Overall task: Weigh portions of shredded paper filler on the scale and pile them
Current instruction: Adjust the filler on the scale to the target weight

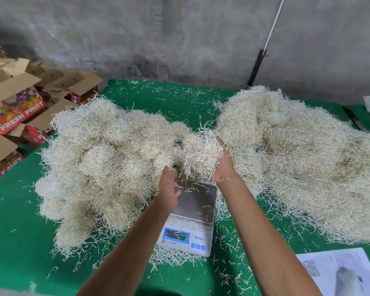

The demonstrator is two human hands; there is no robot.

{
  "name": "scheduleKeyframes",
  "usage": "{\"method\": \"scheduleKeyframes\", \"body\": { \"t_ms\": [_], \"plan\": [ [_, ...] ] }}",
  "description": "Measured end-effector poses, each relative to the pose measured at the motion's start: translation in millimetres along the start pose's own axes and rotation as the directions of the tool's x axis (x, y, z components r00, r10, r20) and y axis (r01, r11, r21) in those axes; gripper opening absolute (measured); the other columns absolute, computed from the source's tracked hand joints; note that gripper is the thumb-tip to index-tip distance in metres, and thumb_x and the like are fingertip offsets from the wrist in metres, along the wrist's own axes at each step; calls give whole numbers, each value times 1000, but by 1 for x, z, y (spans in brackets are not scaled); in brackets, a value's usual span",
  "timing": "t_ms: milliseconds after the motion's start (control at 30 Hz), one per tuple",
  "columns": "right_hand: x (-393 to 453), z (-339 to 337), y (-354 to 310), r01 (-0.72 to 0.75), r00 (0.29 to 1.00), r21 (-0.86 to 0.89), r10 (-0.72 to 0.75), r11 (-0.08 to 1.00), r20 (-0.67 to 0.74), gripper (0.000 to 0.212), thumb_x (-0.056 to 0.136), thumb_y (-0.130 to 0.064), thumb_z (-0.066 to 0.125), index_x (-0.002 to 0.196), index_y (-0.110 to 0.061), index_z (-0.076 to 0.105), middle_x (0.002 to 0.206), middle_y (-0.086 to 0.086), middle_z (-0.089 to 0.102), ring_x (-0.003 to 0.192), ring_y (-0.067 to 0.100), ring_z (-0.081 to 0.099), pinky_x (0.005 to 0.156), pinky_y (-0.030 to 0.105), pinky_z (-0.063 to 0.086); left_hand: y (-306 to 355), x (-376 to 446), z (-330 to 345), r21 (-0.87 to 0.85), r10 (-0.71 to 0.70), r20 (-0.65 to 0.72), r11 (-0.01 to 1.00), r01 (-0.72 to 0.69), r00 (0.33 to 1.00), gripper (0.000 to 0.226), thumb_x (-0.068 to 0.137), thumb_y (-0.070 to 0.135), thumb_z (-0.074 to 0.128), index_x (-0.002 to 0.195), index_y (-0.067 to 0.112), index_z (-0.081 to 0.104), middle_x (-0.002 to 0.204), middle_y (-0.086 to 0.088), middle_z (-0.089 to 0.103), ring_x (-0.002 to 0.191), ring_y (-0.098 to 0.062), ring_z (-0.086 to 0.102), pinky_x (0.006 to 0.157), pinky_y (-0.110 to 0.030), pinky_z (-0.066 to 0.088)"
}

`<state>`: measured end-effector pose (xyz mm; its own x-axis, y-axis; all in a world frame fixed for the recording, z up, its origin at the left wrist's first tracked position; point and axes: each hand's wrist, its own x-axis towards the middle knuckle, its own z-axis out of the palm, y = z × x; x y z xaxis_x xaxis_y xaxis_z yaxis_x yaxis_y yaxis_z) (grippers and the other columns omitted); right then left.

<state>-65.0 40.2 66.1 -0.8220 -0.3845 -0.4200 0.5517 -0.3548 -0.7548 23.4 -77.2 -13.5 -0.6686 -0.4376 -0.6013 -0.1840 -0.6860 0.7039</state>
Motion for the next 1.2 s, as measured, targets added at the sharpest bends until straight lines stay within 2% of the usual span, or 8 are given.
{"method": "scheduleKeyframes", "body": {
  "t_ms": [100, 200, 367, 533, 633, 867, 1100, 1200],
  "plan": [
    [-1, 6, 2, -17, 1000, -33, 18, 999, 22, 46, 103, -41, 56, 132, -6, 62, 137, 24, 63, 126, 41, 61, 109, 54, 48, -3, -2, 5, -80, 3, 236, 997, 16, 972, 48, 112, 29, 28, 154, 6, 32, 154, -6, 41, 143, -20, 32, 102, -13, 42],
    [-1, 0, 20, 95, 993, -339, -114, 936, -38, 44, 104, -40, 59, 126, -3, 66, 128, 21, 69, 112, 35, 70, 88, 45, 61, 0, -14, 4, -246, -16, 461, 959, 145, 887, 77, 97, 69, 34, 137, 9, 61, 141, -15, 58, 135, -42, 48, 104, -51, 47],
    [-10, -33, 60, 552, 797, -832, -321, 45, 511, 72, 104, -68, 19, 152, -22, 46, 154, 6, 50, 140, 20, 47, 118, 52, 35, -1, -22, -2, -191, 335, 346, 940, -284, 876, 54, 98, 37, 61, 136, 0, 49, 127, -20, 57, 122, -32, 52, 108, -46, 37],
    [-10, -51, 66, 530, 848, -828, -110, 183, 519, 71, 96, -47, 56, 158, -39, 22, 163, -4, 31, 142, 15, 41, 115, 45, 38, -11, -6, -15, 67, 16, 124, 997, -24, 992, 28, 110, 27, 30, 125, 27, 54, 77, 2, 70, 70, -12, 67, 70, -31, 53],
    [-6, -65, 76, 450, 887, -875, -206, 179, 414, 75, 93, -32, 70, 157, -31, 31, 160, -1, 39, 143, 17, 43, 120, 45, 38, -9, 3, -19, 103, -102, 168, 991, 86, 980, 57, 101, 53, 46, 143, 14, 52, 108, -10, 68, 96, -30, 65, 89, -45, 54],
    [-8, -97, 107, 393, 897, -882, -101, -262, 430, 87, 95, -74, 46, 161, -26, 16, 168, 7, 24, 153, 30, 28, 123, 47, 29, -42, 15, -58, 747, 464, 52, 570, -343, 884, 49, 85, 50, 74, 123, 19, 66, 115, 7, 68, 98, -7, 66, 80, -23, 56],
    [-26, -107, 112, 341, 892, -904, -391, 257, 225, 82, 97, -80, 31, 157, -24, 33, 158, -5, 39, 138, 8, 41, 114, 40, 38, -45, 4, -80, 651, 619, 29, 584, -485, 785, 31, 105, 29, 50, 90, 5, 61, 74, -5, 56, 66, -21, 53, 56, -31, 50],
    [-33, -107, 115, 338, 879, -863, -455, 376, 146, 70, 104, -70, 28, 153, -20, 40, 141, -14, 47, 124, -3, 44, 103, 18, 36, -45, -8, -80, 552, 573, 31, 673, -492, 819, 36, 106, 33, 49, 111, 2, 66, 98, -5, 70, 87, -16, 66, 73, -36, 55]
  ]
}}
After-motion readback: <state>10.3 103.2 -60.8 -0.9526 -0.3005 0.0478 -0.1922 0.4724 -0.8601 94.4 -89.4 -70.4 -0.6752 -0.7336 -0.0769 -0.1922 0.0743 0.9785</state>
